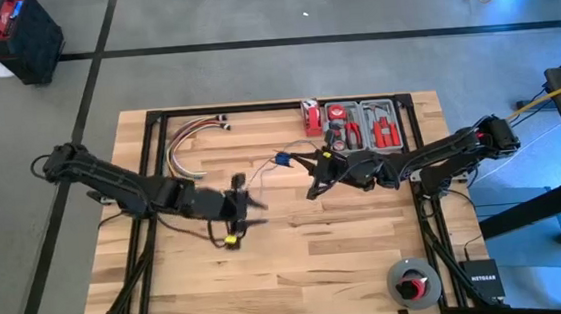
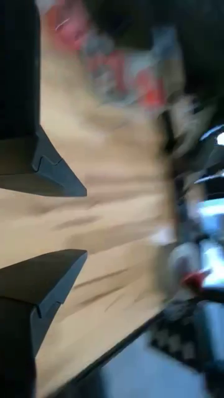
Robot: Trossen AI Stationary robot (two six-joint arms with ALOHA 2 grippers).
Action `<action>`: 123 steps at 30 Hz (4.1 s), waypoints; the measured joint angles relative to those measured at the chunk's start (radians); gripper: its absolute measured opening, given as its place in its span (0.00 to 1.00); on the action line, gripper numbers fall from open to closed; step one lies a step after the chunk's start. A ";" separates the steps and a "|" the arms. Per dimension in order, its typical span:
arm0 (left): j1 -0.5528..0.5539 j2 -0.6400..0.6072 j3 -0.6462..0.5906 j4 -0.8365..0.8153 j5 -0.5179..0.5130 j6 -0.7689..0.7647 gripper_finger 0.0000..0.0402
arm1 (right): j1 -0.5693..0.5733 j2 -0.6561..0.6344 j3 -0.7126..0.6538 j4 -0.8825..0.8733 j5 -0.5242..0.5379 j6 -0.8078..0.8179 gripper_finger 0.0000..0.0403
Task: Coil cords
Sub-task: Coil the blue wire on the black spool
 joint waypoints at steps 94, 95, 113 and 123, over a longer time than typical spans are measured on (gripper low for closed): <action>0.088 0.114 0.121 -0.139 -0.516 -0.005 0.01 | -0.001 0.313 0.062 -0.083 -0.102 0.502 0.36; 0.089 0.114 0.121 -0.141 -0.516 -0.005 0.01 | 0.000 0.313 0.063 -0.089 -0.098 0.494 0.36; -0.035 0.114 0.120 -0.194 -0.366 0.773 0.01 | 0.149 -0.223 0.063 -0.582 -0.083 0.286 0.36; -0.035 0.114 0.120 -0.116 -0.358 0.894 0.01 | 0.165 -0.143 0.061 -0.499 -0.249 0.154 0.36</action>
